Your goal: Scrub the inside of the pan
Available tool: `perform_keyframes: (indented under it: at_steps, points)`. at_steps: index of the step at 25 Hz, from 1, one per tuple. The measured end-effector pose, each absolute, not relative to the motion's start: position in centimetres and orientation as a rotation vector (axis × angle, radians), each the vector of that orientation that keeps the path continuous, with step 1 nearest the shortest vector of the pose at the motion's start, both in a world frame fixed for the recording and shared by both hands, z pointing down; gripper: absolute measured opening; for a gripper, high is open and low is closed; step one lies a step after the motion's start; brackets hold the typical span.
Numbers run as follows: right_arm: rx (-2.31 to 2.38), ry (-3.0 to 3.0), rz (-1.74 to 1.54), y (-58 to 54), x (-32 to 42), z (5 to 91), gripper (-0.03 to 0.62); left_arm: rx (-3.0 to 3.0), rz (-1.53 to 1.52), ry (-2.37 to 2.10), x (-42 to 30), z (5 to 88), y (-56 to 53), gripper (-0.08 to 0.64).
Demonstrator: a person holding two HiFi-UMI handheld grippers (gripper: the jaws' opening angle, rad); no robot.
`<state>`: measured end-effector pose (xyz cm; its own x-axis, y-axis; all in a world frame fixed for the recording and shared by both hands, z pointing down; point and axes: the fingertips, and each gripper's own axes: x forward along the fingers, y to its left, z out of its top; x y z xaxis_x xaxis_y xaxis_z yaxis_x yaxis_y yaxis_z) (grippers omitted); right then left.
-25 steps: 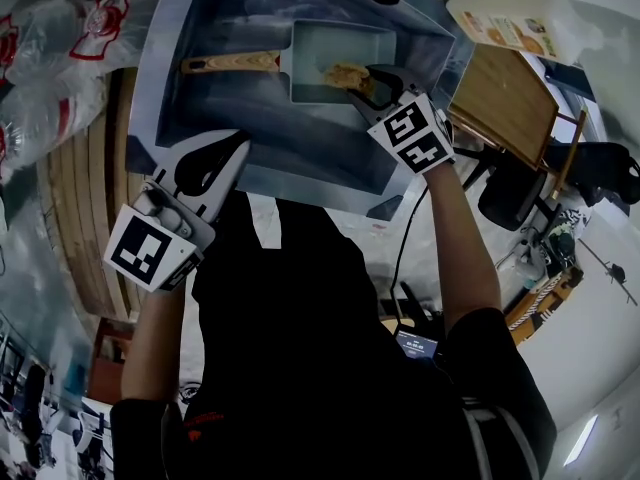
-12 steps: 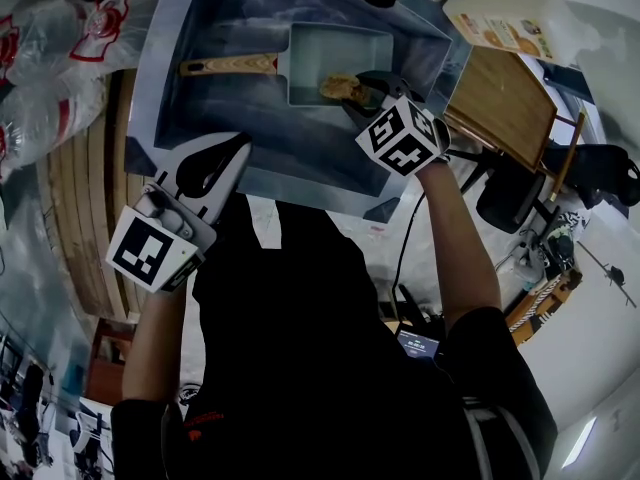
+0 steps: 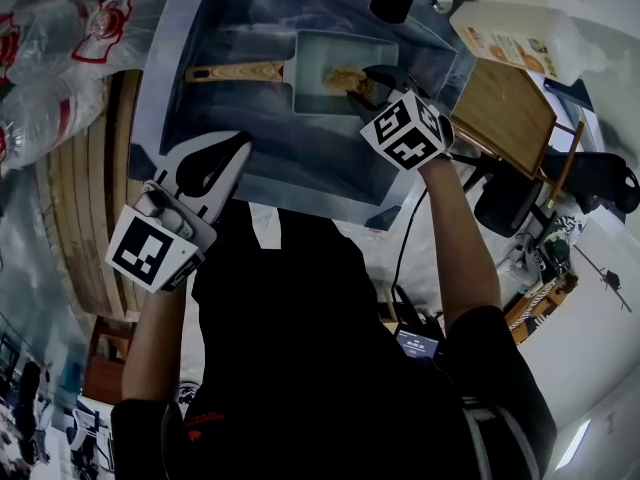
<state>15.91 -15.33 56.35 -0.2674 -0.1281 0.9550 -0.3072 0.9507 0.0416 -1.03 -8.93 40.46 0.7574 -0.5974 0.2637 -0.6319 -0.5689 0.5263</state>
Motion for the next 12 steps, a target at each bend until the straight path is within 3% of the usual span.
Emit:
perform_keyframes:
  at_steps: [12]
  points:
    - [0.375,-1.809,0.132,-20.4,15.7,56.7,0.186,2.305,0.074,-0.957,-2.6,40.6,-10.0,0.02]
